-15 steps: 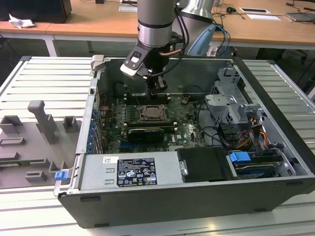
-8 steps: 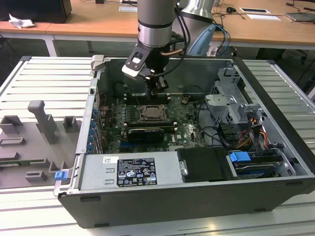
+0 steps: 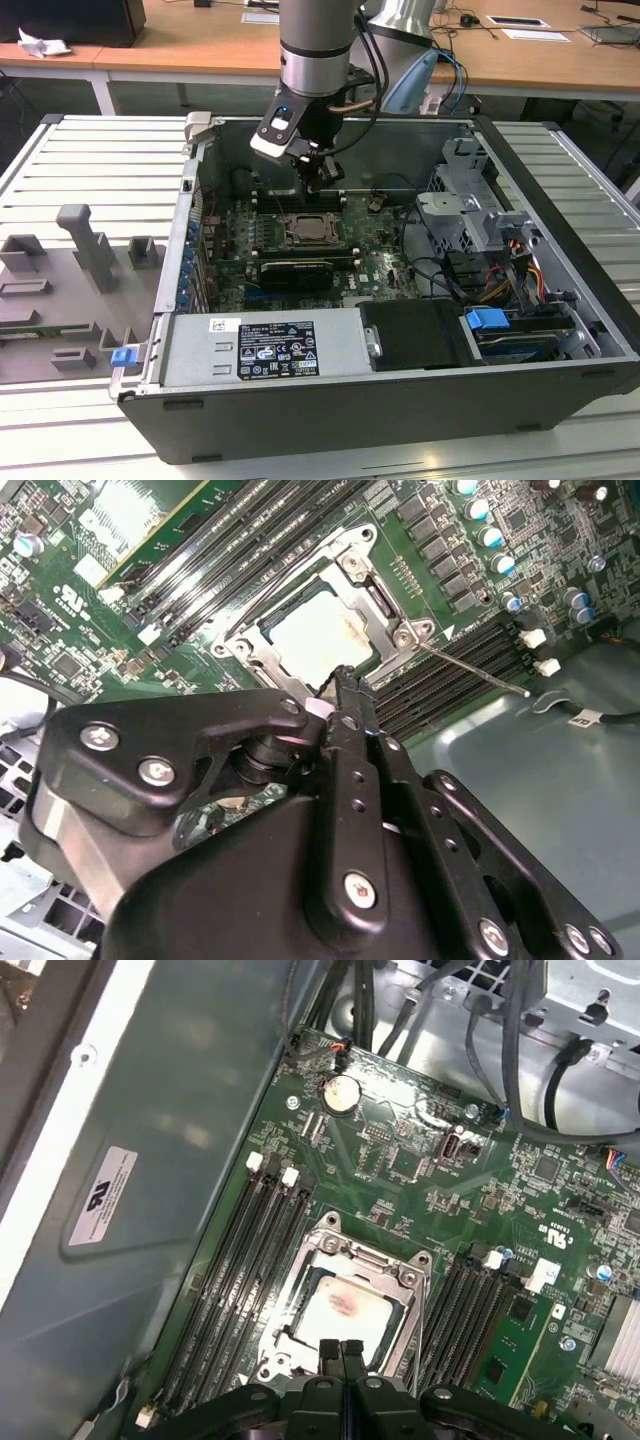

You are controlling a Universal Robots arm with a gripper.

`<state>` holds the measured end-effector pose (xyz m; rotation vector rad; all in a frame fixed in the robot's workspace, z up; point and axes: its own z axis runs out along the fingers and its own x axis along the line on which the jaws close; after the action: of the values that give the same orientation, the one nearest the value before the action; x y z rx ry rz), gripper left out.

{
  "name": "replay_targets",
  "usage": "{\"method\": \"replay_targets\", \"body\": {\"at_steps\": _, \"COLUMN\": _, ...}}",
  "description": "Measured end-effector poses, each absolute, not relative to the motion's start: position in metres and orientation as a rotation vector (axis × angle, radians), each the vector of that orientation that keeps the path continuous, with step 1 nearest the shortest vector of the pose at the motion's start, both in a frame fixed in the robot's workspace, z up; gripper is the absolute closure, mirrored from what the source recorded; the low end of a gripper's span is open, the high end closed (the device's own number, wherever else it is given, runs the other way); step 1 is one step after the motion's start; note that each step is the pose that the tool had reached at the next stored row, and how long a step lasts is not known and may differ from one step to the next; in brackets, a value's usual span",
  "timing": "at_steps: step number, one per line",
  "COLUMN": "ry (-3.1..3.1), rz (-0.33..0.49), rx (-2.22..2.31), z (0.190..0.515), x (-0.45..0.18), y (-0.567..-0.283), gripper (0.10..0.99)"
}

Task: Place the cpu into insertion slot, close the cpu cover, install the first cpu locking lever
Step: 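Close the cpu cover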

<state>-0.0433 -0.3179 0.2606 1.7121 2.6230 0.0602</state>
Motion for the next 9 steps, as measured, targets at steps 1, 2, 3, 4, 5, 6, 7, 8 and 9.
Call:
{"method": "replay_targets", "body": {"at_steps": 1, "ry": 2.627, "rz": 0.06, "rx": 1.706, "z": 0.2606, "x": -0.0433, "y": -0.3179, "gripper": 0.98}}
{"method": "replay_targets", "body": {"at_steps": 2, "ry": 2.633, "rz": 0.06, "rx": 1.697, "z": 0.2606, "x": -0.0433, "y": -0.3179, "gripper": 0.98}}
{"method": "replay_targets", "body": {"at_steps": 3, "ry": 2.637, "rz": 0.06, "rx": 1.691, "z": 0.2606, "x": -0.0433, "y": -0.3179, "gripper": 0.98}}
{"method": "replay_targets", "body": {"at_steps": 4, "ry": 2.641, "rz": 0.06, "rx": 1.685, "z": 0.2606, "x": -0.0433, "y": -0.3179, "gripper": 0.98}}
{"method": "replay_targets", "body": {"at_steps": 5, "ry": 2.645, "rz": 0.06, "rx": 1.68, "z": 0.2606, "x": -0.0433, "y": -0.3179, "gripper": 0.98}}
{"method": "replay_targets", "body": {"at_steps": 6, "ry": 2.648, "rz": 0.061, "rx": 1.674, "z": 0.2606, "x": -0.0433, "y": -0.3179, "gripper": 0.98}}
{"method": "replay_targets", "body": {"at_steps": 7, "ry": 2.654, "rz": 0.061, "rx": 1.665, "z": 0.2606, "x": -0.0433, "y": -0.3179, "gripper": 0.98}}
{"method": "replay_targets", "body": {"at_steps": 8, "ry": 2.66, "rz": 0.061, "rx": 1.656, "z": 0.2606, "x": -0.0433, "y": -0.3179, "gripper": 0.98}}
{"method": "replay_targets", "body": {"at_steps": 9, "ry": 2.666, "rz": 0.061, "rx": 1.646, "z": 0.2606, "x": -0.0433, "y": -0.3179, "gripper": 0.98}}
